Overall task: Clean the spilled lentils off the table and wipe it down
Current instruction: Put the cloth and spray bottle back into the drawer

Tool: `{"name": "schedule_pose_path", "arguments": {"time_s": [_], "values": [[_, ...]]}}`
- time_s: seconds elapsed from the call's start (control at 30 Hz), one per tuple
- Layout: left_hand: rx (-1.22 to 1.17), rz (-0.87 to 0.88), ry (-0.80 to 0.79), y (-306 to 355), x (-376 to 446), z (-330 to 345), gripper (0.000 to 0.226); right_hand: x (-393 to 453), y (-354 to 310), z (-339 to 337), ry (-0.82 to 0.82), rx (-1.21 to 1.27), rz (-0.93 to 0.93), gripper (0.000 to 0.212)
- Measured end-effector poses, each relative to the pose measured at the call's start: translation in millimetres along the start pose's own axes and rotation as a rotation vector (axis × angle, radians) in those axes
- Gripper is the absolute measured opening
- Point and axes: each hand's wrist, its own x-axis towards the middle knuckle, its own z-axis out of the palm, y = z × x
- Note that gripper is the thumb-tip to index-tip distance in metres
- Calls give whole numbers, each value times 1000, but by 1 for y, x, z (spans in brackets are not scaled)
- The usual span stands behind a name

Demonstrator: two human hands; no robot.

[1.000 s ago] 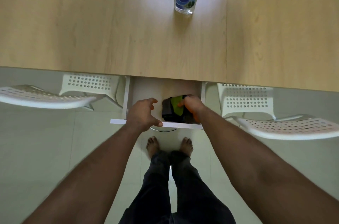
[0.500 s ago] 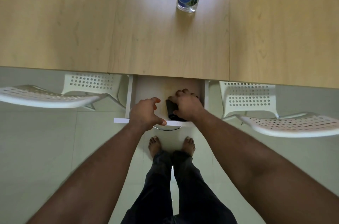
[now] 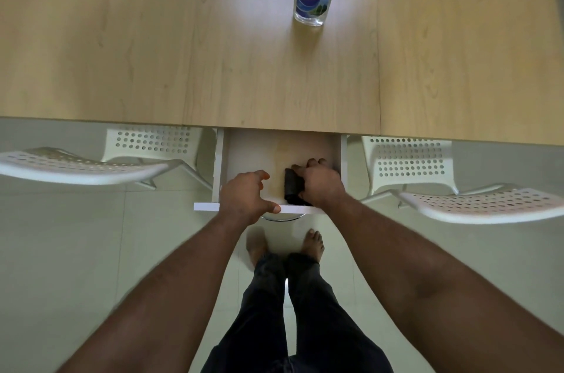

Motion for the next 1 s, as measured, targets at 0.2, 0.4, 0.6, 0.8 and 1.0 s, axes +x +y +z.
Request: {"name": "schedule_pose_path", "arguments": {"time_s": [0.2,0.4,0.6,0.8,1.0], "values": [[65,99,-52,11,-1,-26,82,-19,-5,-33,86,246,23,63],[93,172,84,37,26,-89,70,-7,-2,-106,305,464,76,43],[216,185,148,64,74,-128,86,41,19,-168,435,603,127,46],[298,102,106,83,140,-142,122,110,47,-215,553,770,278,77],[351,69,79,88,175,-141,130,172,65,-258,563,949,251,89]]}}
